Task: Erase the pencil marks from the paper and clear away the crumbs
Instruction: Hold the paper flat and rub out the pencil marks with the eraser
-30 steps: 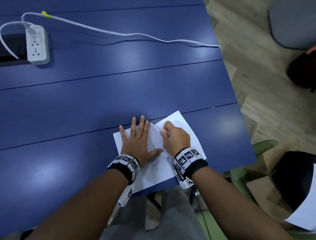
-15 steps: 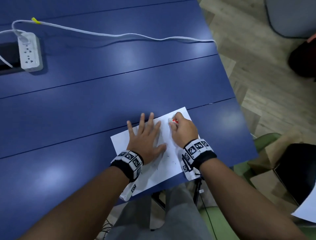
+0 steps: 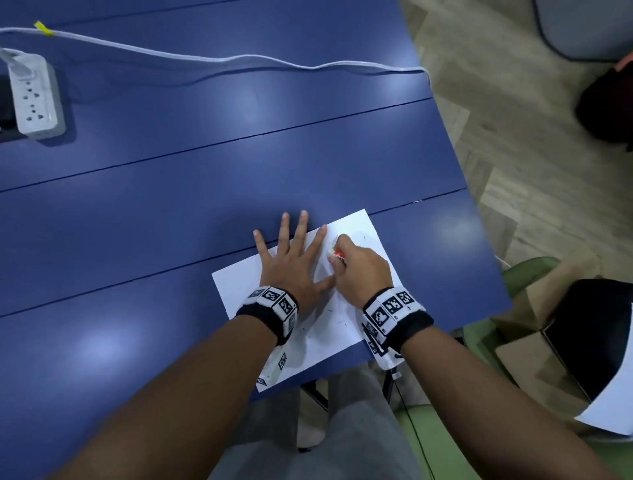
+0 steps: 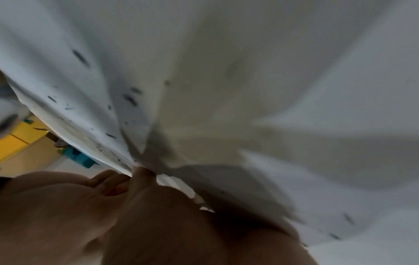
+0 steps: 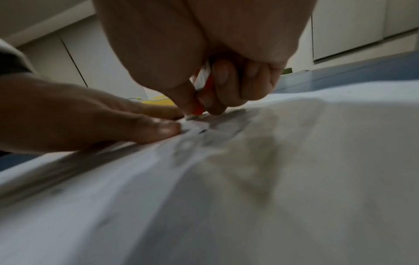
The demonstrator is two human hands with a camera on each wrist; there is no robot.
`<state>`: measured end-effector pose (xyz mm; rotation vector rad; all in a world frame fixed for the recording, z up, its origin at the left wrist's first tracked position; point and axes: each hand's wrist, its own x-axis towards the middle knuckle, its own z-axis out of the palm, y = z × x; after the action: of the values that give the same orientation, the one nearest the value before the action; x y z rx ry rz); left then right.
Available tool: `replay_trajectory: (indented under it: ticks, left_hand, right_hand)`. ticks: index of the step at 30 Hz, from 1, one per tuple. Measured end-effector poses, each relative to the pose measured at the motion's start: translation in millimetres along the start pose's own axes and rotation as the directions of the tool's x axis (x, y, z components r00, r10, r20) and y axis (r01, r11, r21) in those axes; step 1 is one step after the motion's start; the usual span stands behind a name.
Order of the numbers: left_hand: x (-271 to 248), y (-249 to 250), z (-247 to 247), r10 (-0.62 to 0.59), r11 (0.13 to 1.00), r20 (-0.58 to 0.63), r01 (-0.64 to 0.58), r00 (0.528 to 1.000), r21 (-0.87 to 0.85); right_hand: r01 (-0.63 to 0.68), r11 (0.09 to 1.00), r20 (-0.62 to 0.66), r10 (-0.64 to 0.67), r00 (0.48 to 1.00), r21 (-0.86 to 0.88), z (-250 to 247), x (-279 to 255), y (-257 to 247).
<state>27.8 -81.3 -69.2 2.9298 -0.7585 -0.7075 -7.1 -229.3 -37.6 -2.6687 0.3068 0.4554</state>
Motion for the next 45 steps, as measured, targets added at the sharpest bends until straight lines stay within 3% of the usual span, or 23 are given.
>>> replay_trajectory:
  ticks: [6, 11, 16, 21, 26, 31, 36, 41, 45]
  left_hand:
    - [2, 1, -4, -0.002, 1.000, 0.046, 0.002, 0.999, -0.017]
    - [4, 2, -5, 0.013, 1.000, 0.056, -0.013, 0.998, -0.013]
    - [5, 1, -6, 0.009, 1.000, 0.067, -0.010, 0.998, 0.004]
    - [3, 1, -7, 0.028, 1.000, 0.077, -0.027, 0.997, -0.013]
    - [2, 0, -6, 0.037, 0.999, 0.085, -0.037, 0.996, 0.001]
    - [2, 1, -9, 0.038, 0.999, 0.093, -0.038, 0.995, -0.002]
    - [1, 1, -9, 0.029, 1.000, 0.099, -0.028, 0.995, -0.003]
    - [3, 3, -10, 0.024, 1.000, 0.099, -0.023, 0.995, -0.011]
    - [3, 1, -8, 0.024, 1.000, 0.100, -0.025, 0.995, 0.007]
  right_hand:
    - [-0.077, 0.997, -0.064, 0.077, 0.995, 0.001, -19, 22, 12]
    - [0.008, 1.000, 0.006, -0.008, 1.000, -0.021, -10, 7, 8]
    - [-0.013, 1.000, -0.044, 0.013, 0.999, 0.000, -18, 16, 11]
    - [0.023, 0.999, 0.034, -0.022, 0.999, -0.031, -7, 1, 3]
    - [-0.078, 0.996, -0.036, 0.079, 0.996, 0.039, -8, 3, 4]
    - [-0.042, 0.999, -0.003, 0.042, 0.999, 0.015, -5, -1, -1]
    - [-0.125, 0.990, -0.054, 0.129, 0.990, 0.069, -9, 6, -1]
    - [-0.064, 0.998, -0.038, 0.064, 0.997, 0.010, -6, 4, -1]
    - [-0.156, 0.983, -0.110, 0.166, 0.980, 0.096, -9, 14, 1]
